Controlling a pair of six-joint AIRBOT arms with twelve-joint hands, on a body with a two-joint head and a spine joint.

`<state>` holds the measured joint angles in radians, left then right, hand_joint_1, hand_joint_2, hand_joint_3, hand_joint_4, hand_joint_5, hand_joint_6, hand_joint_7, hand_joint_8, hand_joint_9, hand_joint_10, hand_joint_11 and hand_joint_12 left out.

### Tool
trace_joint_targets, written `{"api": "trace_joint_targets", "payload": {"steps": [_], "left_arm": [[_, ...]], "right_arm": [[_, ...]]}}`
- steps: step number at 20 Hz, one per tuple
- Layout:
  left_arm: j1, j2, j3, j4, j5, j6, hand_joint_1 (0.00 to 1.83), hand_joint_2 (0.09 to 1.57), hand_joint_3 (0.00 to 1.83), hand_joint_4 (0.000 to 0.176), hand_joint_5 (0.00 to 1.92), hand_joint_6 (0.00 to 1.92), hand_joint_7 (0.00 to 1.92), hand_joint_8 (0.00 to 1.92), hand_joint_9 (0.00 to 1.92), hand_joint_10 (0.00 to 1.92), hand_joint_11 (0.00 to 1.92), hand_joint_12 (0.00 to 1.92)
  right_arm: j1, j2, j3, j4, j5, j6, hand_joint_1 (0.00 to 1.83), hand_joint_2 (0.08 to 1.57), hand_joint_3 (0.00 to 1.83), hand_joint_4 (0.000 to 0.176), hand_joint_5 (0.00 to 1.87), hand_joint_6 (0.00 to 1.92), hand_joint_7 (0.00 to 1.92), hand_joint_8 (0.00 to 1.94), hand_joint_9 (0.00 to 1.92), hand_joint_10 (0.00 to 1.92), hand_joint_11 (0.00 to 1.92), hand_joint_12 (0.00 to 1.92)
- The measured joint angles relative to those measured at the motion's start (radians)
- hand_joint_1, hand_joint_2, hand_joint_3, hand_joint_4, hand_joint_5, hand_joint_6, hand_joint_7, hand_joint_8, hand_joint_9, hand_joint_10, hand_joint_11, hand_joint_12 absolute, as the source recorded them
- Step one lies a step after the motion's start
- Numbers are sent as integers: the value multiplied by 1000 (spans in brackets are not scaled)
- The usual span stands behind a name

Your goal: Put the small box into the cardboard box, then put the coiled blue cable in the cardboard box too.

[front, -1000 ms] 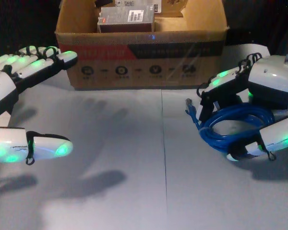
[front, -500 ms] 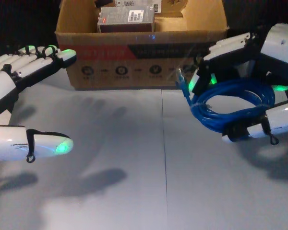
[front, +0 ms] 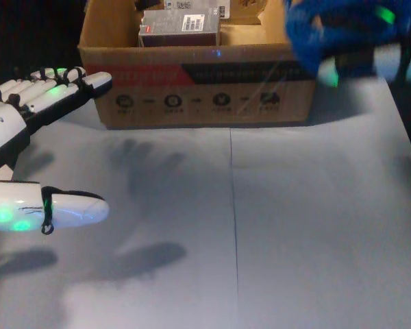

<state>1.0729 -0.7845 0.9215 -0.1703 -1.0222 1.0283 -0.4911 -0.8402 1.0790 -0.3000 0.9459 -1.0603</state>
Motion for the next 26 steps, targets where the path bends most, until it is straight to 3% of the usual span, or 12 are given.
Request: {"api": "trace_joint_targets", "payload": {"steps": [3,5,10,14,16,17,18,19,20,21,22,26], "left_arm": [[-8,0,0,13,4,0,426,883,0,176,0,0,0,0,0,0,18,6],[-11,-3,3,14,6,-2,585,855,0,176,21,6,0,0,0,0,0,0],[-63,-28,34,52,53,-19,563,855,0,176,15,0,0,0,0,0,0,0],[-81,-32,36,89,56,-23,505,869,4,176,13,0,0,0,0,0,0,0],[-83,-32,37,82,55,-23,478,874,4,176,3,0,0,0,0,0,0,0],[-83,-32,38,80,56,-23,477,868,0,176,1,0,0,0,0,0,0,0],[-83,-32,38,80,56,-24,471,859,0,176,14,5,0,0,0,0,15,7],[-83,-32,38,81,56,-26,467,857,0,176,11,3,0,0,0,0,26,11],[-83,-32,38,82,56,-27,470,858,0,176,3,0,0,0,0,0,34,14],[-83,-32,38,82,57,-27,492,861,0,176,0,0,0,0,0,0,29,12],[-84,-32,38,85,56,-29,507,856,0,176,0,0,0,0,0,0,28,11],[-84,-32,39,87,56,-34,494,849,0,176,14,5,0,0,0,0,8,3]], "right_arm": [[103,-42,41,12,-30,0,1042,1320,0,0,641,1548,1224,1826,1504,1916,1619,1921],[159,-89,84,-10,-72,5,1679,1139,0,173,957,1920,1302,1941,1543,1921,1573,1921],[266,-233,273,63,-248,0,1731,1121,0,176,987,1921,1297,1941,1529,1921,1578,1921],[285,-343,393,76,-384,-3,1400,1249,14,176,1038,1921,1407,1941,1565,1921,1579,1921],[285,-385,432,77,-430,-2,1634,1155,0,174,951,1921,1254,1941,1444,1921,1497,1921],[285,-402,451,83,-446,-2,1532,1128,0,157,868,1921,1165,1941,1366,1921,1453,1921],[285,-414,468,88,-460,-2,990,1214,19,114,729,1519,824,1941,1115,1921,1252,1921],[285,-417,473,92,-469,-3,787,1132,0,21,503,1092,623,1622,796,1821,894,1921],[285,-416,474,95,-481,-3,562,1069,0,65,443,262,334,1083,434,1473,426,1783],[285,-414,474,92,-488,-3,439,969,0,165,123,15,148,179,215,403,28,899],[283,-414,473,95,-491,-3,415,915,0,176,4,0,11,8,39,46,0,105],[284,-412,465,80,-480,-3,393,841,0,176,0,0,0,0,0,0,0,0]]}}
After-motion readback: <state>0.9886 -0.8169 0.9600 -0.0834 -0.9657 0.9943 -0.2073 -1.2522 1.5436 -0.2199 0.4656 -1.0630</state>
